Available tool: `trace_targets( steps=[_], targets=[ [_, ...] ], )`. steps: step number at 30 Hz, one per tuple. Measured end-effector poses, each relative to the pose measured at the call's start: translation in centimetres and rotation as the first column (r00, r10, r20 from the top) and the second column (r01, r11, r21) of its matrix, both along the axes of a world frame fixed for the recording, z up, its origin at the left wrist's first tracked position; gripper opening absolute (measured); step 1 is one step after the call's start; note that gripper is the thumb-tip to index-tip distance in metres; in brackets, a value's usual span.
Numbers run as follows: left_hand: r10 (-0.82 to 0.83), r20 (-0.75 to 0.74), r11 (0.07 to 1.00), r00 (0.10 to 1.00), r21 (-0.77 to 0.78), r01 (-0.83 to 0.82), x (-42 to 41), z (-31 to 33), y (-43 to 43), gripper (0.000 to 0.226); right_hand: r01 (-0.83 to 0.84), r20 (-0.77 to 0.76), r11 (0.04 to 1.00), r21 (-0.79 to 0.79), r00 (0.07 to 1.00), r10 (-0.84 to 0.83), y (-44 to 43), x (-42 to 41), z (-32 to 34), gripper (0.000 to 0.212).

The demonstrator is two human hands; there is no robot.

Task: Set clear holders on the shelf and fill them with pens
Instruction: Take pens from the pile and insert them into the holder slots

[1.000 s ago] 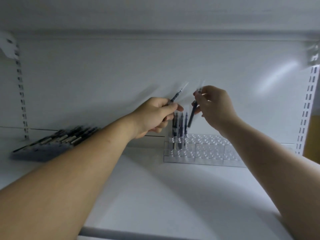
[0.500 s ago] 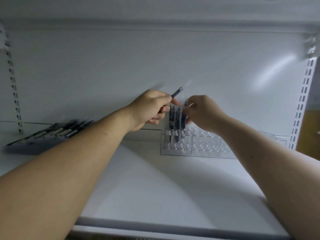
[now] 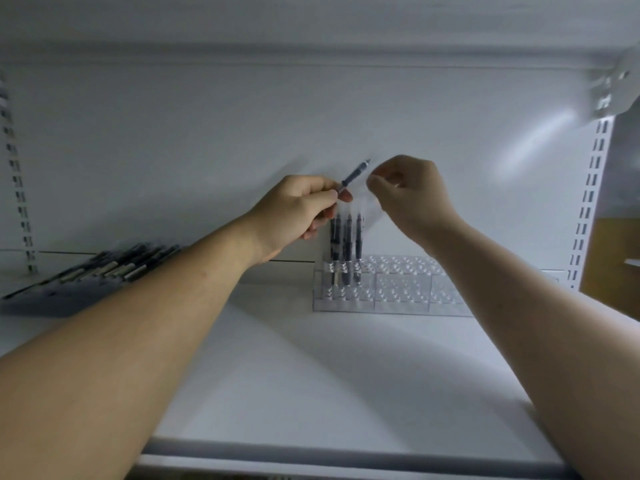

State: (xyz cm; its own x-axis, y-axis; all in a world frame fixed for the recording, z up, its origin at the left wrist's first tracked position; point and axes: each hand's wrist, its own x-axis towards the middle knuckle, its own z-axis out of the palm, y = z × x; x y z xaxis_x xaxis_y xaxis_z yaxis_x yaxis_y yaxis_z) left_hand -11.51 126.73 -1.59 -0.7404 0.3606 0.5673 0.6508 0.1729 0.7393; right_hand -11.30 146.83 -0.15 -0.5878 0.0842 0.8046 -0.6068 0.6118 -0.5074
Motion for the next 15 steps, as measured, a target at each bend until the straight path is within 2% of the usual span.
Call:
trace_targets(
  steps=[3, 5, 10, 13, 15],
  targets=[
    [0.046, -0.083, 0.999, 0.995, -0.024, -0.048, 0.05, 0.06, 0.02, 0.024, -0.277, 0.041, 0.943, -0.186, 0.956, 0.290, -0.99, 0.93, 0.20, 0.012],
    [0.076, -0.147, 0.994, 0.986, -0.068, -0.086, 0.05, 0.06, 0.01, 0.026, -0.358, 0.064, 0.906, -0.225, 0.923, 0.380, -1.26, 1.11, 0.05, 0.012],
    [0.117, -0.257, 0.979, 0.959, -0.135, -0.155, 0.05, 0.13, -0.09, 0.027, -0.402, 0.098, 0.876, -0.267, 0.893, 0.440, -1.08, 1.05, 0.04, 0.014],
    [0.170, -0.368, 0.953, 0.914, -0.174, -0.247, 0.08, 0.18, -0.16, 0.020, -0.440, 0.080, 0.826, -0.353, 0.865, 0.495, -1.21, 1.19, 0.19, 0.013],
    [0.189, -0.423, 0.941, 0.886, -0.180, -0.287, 0.04, 0.18, -0.41, 0.014, -0.424, 0.041, 0.822, -0.380, 0.880, 0.473, -1.10, 1.20, 0.43, 0.014]
  ],
)
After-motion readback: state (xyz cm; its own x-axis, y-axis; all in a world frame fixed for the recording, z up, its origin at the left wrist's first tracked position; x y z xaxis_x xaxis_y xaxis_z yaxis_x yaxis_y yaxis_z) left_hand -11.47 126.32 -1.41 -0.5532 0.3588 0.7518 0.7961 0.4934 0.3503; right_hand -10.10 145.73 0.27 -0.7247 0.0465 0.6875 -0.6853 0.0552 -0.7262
